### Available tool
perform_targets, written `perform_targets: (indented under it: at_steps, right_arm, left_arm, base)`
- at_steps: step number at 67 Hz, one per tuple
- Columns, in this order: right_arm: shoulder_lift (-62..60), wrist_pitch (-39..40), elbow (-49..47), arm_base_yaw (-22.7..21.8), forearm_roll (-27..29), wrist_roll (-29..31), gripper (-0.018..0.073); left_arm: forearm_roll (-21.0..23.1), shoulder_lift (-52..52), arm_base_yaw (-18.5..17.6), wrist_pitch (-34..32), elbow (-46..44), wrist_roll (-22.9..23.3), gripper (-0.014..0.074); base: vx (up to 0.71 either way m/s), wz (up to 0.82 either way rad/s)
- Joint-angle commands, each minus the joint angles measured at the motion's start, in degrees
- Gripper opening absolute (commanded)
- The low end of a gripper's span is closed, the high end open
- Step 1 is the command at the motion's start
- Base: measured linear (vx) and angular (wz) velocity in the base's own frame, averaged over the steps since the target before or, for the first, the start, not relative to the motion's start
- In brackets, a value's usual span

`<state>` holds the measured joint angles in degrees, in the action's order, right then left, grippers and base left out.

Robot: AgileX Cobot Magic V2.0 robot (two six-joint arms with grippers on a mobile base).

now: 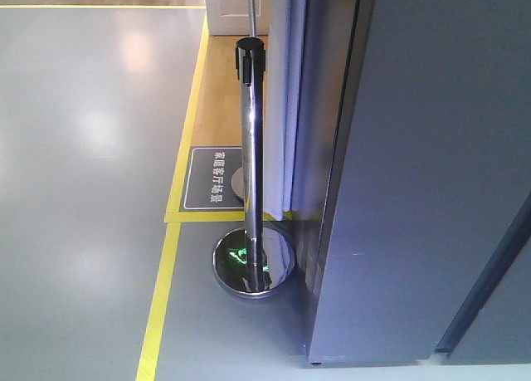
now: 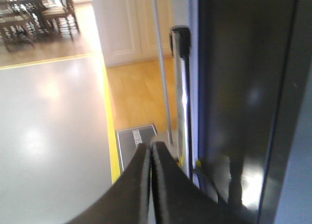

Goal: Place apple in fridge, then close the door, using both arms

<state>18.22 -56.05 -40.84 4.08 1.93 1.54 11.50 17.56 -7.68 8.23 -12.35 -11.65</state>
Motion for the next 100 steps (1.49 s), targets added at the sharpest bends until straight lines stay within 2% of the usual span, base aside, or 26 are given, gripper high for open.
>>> perform_targets:
  at_steps: [1, 10, 17, 25, 36, 50, 67, 100]
  right_arm:
    - [0.6, 3.6, -1.4, 0.0, -0.1, 0.1, -0.0002]
    - [0.6, 3.6, -1.4, 0.0, -0.1, 0.1, -0.0002]
    - [0.6, 3.6, -1.4, 0.0, -0.1, 0.1, -0.0002]
    - [0.6, 3.5, -1.4, 0.0, -0.1, 0.1, -0.0002]
    - [0.6, 3.5, -1.4, 0.0, -0.1, 0.1, -0.0002]
    - [0.6, 3.5, -1.4, 0.0, -0.1, 0.1, -0.0002]
    - [0.6, 3.6, -1.4, 0.0, -0.1, 0.1, -0.0002]
    - [0.6, 3.6, -1.4, 0.0, -0.1, 0.1, -0.0002]
  left_arm:
    - [0.6, -4.4, 1.6, -7.7, 3.0, 3.7, -0.0006]
    - [0.4, -12.1, 5.7, -8.2, 9.0, 7.2, -0.0006]
    - [-0.6, -17.0, 7.2, -8.2, 13.0, 8.1, -0.0006]
    - [-1.6, -19.1, 7.1, -8.2, 15.1, 8.5, -0.0006]
    - [-5.6, -19.2, 5.7, -6.4, 15.1, 11.1, -0.0006]
    - [-5.6, -19.2, 5.4, -6.7, 15.1, 11.0, -0.0006]
    - [-5.5, -19.2, 5.4, -10.7, 15.1, 11.6, -0.0006]
    - [-5.5, -19.2, 5.4, -10.7, 15.1, 12.4, -0.0006]
  base:
    - [0.0, 0.0]
    - [0.0, 0.0]
    - [0.0, 0.0]
    - [0.0, 0.0]
    - [0.0, 0.0]
    - [0.0, 0.0]
    - [0.0, 0.0]
    - [0.0, 0.0]
